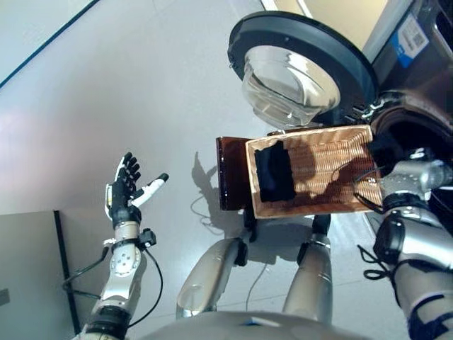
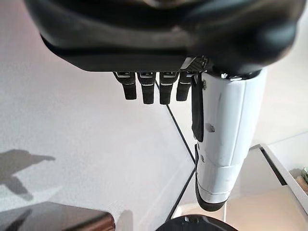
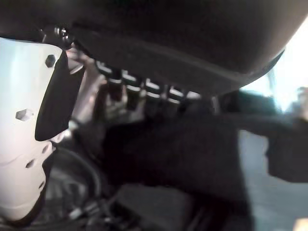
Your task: Pick up the clothes and place them into the washing machine
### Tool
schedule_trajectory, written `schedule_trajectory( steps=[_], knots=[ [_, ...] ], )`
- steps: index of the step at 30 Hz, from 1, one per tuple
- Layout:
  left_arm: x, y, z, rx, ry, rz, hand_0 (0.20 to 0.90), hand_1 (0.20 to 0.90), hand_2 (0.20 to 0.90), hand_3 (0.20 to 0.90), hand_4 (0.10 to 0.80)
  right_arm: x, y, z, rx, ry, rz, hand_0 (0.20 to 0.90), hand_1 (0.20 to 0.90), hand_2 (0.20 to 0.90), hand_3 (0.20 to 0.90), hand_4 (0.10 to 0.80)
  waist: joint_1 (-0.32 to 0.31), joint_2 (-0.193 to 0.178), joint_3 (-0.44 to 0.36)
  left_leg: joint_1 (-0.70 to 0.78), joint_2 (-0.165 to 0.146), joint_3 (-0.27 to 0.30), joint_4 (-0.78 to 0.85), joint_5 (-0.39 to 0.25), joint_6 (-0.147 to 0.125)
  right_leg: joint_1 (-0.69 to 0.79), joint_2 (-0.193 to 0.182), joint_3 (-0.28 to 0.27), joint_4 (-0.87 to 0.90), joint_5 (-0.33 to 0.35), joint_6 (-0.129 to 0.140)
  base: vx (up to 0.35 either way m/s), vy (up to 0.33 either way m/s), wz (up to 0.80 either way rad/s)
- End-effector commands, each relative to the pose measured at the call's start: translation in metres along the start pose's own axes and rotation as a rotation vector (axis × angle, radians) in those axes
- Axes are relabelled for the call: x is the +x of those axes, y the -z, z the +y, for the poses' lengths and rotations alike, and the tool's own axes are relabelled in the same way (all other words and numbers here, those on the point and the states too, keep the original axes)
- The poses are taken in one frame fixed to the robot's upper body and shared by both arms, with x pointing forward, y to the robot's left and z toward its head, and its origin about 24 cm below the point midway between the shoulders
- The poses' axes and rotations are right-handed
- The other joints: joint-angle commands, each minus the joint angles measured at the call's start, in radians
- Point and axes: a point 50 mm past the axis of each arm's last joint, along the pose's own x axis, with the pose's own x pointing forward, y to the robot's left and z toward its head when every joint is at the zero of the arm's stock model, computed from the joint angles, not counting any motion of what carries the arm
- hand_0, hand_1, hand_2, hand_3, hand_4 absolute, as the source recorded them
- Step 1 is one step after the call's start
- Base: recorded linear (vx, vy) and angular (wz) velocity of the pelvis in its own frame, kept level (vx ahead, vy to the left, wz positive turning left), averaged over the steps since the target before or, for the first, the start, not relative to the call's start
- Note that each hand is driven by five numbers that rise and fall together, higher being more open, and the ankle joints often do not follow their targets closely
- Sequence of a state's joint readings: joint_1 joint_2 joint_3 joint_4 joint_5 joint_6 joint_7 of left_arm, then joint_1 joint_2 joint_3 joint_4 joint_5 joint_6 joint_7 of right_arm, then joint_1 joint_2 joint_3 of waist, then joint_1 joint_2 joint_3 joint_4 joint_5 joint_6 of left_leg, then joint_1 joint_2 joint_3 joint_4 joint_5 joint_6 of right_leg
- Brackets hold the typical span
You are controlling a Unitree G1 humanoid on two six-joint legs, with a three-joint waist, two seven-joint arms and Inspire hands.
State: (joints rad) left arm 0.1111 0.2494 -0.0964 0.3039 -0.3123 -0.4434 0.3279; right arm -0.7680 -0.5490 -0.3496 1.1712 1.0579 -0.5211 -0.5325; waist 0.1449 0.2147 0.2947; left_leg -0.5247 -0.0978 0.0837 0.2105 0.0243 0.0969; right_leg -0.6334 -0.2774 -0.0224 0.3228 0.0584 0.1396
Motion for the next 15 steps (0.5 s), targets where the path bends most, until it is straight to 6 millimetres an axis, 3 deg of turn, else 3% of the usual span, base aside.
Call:
schedule_trajectory(
  steps=[1,9,15],
  knots=[
    [0.005,-0.026,0.022,-0.012,-0.077,-0.152,0.900,0.900,0.900,0.900,0.800,-0.009,0.013,-0.006,-0.134,-0.136,-0.036,0.900,0.900,0.900,0.900,0.800,0.019,-0.018,-0.083,-0.091,0.010,-0.043,0.021,-0.010,-0.087,0.027,0.053,-0.036,0.051,-0.094,-0.071,-0.017,-0.038,0.07],
    [0.004,-0.021,0.019,-0.036,-0.089,-0.129,0.900,0.900,0.900,0.900,0.800,-0.055,0.091,-0.056,-0.290,-0.199,0.204,0.900,0.900,0.900,0.900,0.800,0.009,-0.072,-0.063,-0.083,0.021,-0.053,0.026,-0.007,-0.088,0.049,0.063,-0.055,0.042,-0.088,-0.076,-0.013,-0.032,0.07],
    [0.004,-0.018,0.016,-0.046,-0.089,-0.119,0.900,0.900,0.900,0.900,0.800,-0.078,0.116,-0.078,-0.251,-0.188,0.314,0.900,0.900,0.900,0.900,0.800,0.003,-0.094,-0.055,-0.089,0.023,-0.058,0.030,-0.004,-0.090,0.049,0.066,-0.061,0.039,-0.088,-0.079,-0.005,-0.010,0.03]
  ],
)
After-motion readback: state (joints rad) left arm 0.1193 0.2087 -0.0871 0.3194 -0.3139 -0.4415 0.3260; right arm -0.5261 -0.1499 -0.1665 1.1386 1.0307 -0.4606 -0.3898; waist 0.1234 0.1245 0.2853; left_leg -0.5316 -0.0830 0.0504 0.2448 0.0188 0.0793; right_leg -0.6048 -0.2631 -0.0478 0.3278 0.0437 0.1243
